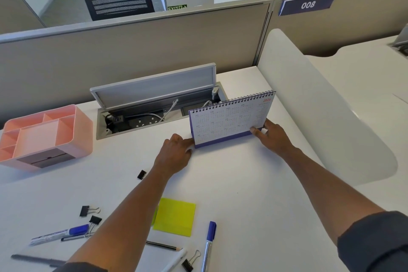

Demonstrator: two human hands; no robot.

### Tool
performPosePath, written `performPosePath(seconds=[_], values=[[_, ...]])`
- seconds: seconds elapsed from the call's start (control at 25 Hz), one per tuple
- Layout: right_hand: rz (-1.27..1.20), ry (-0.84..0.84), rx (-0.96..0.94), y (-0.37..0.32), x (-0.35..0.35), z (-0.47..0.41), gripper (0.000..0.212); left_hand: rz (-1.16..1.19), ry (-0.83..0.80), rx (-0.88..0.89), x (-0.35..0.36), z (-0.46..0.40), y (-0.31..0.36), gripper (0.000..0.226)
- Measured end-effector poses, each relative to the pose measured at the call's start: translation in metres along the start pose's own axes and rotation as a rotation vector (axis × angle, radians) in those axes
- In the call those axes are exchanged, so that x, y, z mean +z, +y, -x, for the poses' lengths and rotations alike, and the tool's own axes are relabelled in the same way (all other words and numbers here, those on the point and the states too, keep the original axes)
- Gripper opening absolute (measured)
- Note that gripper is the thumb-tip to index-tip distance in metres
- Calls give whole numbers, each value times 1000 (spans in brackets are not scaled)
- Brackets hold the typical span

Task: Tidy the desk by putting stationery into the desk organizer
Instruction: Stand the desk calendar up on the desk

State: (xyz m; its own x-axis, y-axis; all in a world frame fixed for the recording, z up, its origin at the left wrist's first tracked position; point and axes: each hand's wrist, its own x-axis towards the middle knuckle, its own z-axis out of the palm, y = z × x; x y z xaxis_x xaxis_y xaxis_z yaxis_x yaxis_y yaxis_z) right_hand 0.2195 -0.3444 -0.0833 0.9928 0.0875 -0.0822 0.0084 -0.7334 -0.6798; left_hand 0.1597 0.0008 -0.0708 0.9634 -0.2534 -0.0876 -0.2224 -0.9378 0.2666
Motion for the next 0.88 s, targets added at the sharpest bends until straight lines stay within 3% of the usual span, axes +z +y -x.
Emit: performPosePath(seconds=[0.36, 0.68, 0.88], values=[[-32, 11, 55, 1, 3, -1, 59, 135, -16, -39, 6, -6, -6, 45], [-363, 17, 104, -3, -2, 3, 53, 245, 11, -103, 9, -7, -4, 57], [-466, 49, 127, -1, -4, 2, 69, 328, 18, -135, 9, -5, 0, 62]])
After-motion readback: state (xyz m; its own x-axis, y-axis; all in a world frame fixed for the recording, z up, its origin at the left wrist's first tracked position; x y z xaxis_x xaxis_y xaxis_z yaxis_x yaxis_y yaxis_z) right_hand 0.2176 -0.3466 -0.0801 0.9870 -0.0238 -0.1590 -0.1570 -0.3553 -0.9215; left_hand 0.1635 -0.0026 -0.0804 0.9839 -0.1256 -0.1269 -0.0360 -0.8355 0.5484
